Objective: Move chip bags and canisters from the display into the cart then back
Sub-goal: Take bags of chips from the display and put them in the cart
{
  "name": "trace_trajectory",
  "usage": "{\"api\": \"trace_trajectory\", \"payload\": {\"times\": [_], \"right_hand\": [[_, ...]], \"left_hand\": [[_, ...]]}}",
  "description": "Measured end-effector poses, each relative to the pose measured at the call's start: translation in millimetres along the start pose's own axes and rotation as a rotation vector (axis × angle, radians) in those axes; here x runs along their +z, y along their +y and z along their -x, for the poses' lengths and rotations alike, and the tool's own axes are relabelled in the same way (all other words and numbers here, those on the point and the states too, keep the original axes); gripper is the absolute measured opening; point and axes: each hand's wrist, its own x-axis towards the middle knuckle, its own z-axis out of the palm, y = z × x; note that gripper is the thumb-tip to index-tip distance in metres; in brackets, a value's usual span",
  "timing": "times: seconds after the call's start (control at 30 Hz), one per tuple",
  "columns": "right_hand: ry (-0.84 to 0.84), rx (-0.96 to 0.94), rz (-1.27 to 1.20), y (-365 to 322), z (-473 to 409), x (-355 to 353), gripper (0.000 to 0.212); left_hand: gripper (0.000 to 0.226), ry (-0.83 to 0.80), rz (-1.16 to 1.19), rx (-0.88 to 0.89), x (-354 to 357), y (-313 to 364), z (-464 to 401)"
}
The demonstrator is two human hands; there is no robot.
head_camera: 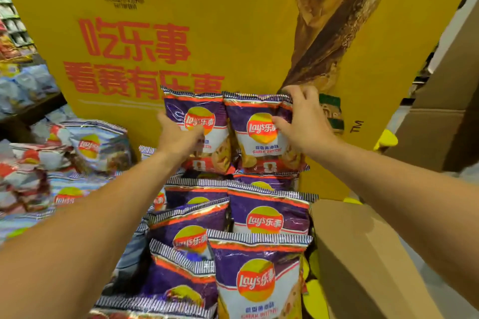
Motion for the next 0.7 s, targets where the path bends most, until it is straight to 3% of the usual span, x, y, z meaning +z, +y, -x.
{"api": "trace_trajectory", "payload": {"times": [0.07, 0.13, 0.23, 0.37, 0.5, 0.7], "right_hand": [[0.22, -0.104, 0.269, -4.1, 5.7, -5.3, 0.063], [0.323, -0.127, 0.38, -8.0, 5.4, -12.1, 0.061], [0.258, -0.23, 0.521, -13.3, 5.8, -20.9, 0.036], [0.12, -0.303, 0.497, -21.6, 19.4, -29.4, 0.033], [0.128, -0.257, 0.399, -33.9, 36.6, -41.7, 0.033], [0.053, -0.219, 0.29, -64.7, 70.0, -53.8, 0.026]], "left_hand": [[0.088, 0.026, -0.094, 0.078, -1.4, -8.8, -1.9], [0.1, 0.098, -0.225, 0.127, -7.3, -9.9, -1.8], [0.085, 0.143, -0.42, 0.197, -16.6, -6.2, 1.7], [0.042, -0.129, -0.428, 0.236, -31.7, -6.8, 8.3], [0.049, -0.215, -0.385, 0.228, -50.6, -10.7, 21.0], [0.056, -0.205, -0.412, 0.221, -98.3, -8.0, 55.7]]}}
